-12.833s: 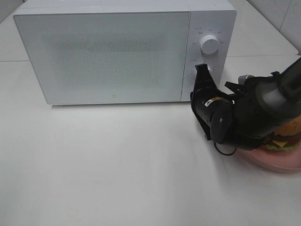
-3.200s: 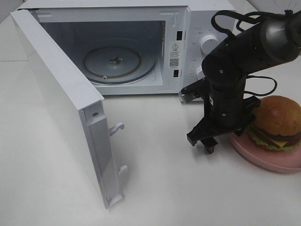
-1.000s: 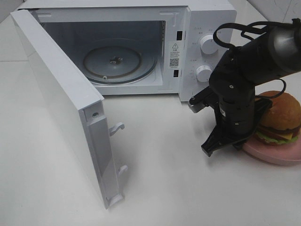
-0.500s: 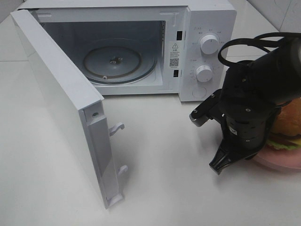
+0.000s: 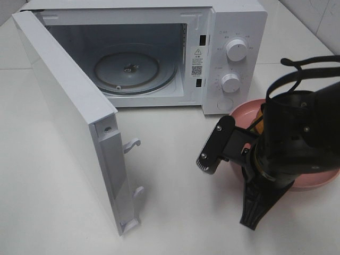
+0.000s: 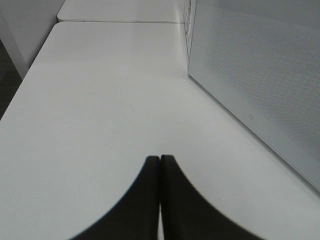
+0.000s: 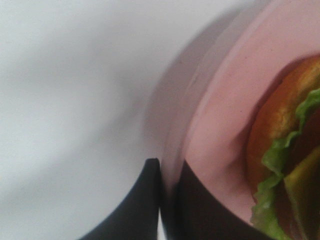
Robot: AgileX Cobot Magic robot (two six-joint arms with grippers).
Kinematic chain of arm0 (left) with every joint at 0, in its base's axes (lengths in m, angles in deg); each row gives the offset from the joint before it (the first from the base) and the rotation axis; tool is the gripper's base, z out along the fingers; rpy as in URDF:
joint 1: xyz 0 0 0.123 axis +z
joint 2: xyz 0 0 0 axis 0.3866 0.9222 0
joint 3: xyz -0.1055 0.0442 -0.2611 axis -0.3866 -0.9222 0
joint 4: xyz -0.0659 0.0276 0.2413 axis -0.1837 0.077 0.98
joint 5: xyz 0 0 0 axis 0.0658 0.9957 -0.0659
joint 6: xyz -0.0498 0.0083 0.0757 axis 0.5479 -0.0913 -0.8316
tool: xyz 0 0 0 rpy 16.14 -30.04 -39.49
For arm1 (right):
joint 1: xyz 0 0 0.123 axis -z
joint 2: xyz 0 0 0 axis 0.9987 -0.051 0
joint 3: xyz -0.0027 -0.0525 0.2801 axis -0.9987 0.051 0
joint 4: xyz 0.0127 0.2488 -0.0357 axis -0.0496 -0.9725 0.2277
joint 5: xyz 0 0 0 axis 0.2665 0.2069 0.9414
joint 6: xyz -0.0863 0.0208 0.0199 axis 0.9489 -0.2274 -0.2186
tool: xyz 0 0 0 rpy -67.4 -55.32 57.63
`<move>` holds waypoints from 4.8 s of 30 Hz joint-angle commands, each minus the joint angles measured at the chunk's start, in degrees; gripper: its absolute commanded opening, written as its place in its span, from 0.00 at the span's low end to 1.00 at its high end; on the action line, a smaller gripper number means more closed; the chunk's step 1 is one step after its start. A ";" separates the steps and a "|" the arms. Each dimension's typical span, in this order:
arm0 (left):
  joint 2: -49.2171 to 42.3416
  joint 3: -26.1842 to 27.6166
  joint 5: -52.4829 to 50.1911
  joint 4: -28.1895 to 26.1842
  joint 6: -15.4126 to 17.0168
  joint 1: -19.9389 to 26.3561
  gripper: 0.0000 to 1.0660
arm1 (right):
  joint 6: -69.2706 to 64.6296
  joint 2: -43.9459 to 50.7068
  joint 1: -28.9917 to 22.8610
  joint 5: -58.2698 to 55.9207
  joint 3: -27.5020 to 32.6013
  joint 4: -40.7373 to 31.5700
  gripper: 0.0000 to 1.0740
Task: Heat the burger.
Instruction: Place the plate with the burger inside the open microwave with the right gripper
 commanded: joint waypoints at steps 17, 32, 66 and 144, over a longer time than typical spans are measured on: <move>-1.15 -0.11 -0.80 -0.40 0.00 0.17 0.00 | 24.87 8.31 -5.96 8.65 8.82 4.35 0.00; -1.15 -0.11 -0.80 -0.40 0.00 0.17 0.00 | 46.93 8.31 -5.79 17.93 8.82 5.44 0.00; -1.15 -0.11 -0.80 -0.40 0.00 0.17 0.00 | 54.43 7.39 2.58 32.60 3.44 5.27 0.00; -1.15 -0.11 -0.80 -0.40 0.00 0.17 0.00 | 63.60 -18.33 10.83 32.77 -28.07 5.16 0.00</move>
